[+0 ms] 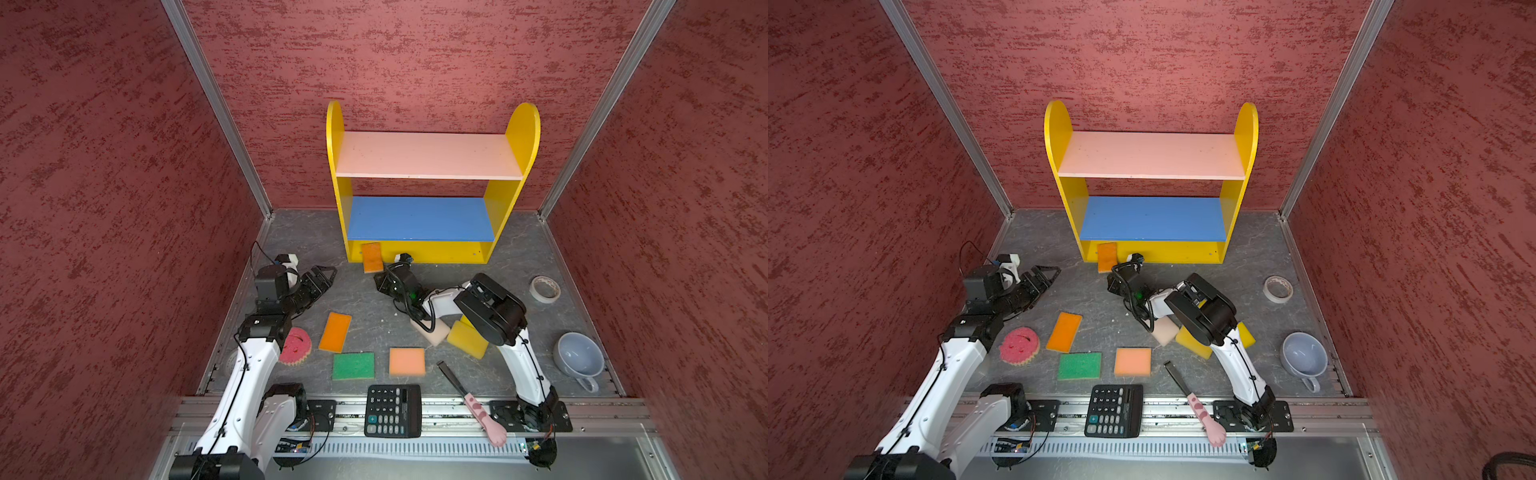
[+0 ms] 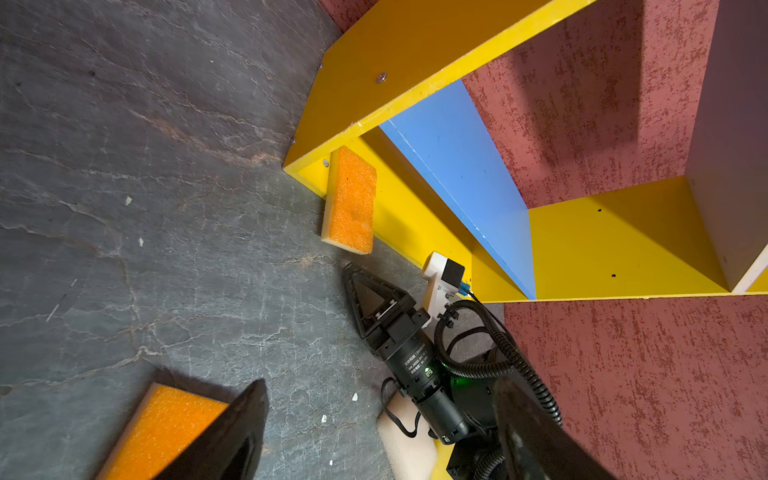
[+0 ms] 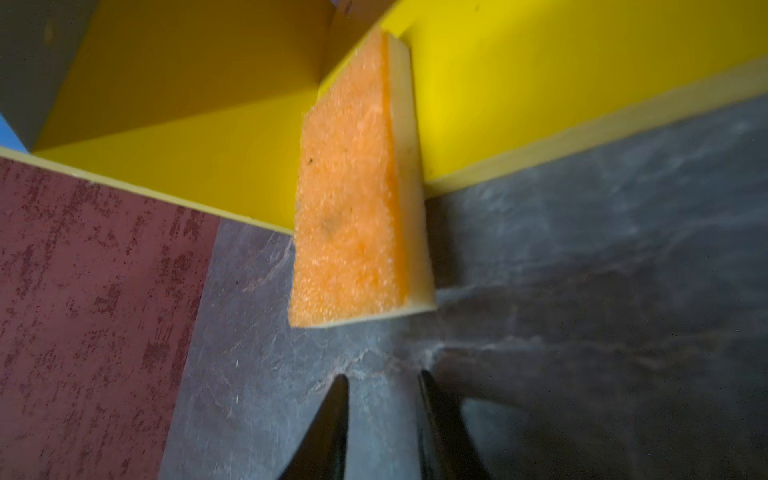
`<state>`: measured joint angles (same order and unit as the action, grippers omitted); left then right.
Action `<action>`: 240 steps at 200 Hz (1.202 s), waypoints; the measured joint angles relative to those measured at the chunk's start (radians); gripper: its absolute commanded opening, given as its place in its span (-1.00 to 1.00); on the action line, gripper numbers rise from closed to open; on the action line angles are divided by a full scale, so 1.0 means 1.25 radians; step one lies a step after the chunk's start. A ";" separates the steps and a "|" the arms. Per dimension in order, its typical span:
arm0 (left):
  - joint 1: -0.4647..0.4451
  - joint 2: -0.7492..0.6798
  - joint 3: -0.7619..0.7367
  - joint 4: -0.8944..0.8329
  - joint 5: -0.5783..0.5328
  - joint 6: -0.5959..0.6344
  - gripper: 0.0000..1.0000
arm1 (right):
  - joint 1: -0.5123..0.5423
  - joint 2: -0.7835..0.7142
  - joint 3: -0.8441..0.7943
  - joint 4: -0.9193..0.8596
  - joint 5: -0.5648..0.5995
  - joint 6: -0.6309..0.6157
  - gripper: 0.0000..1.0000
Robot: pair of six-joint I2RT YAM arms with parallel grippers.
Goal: Place and organize the cleaning sponges onto the shelf
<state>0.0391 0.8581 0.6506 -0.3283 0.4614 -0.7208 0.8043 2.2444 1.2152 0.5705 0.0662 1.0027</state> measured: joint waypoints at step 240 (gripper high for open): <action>-0.041 0.083 0.001 0.013 -0.030 0.000 0.69 | -0.038 0.163 0.237 0.020 -0.080 0.267 -1.00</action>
<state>-0.0124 0.9615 0.6514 -0.3119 0.4236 -0.7208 0.7563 2.4481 1.5116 0.5949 -0.0341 1.3365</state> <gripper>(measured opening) 0.841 0.041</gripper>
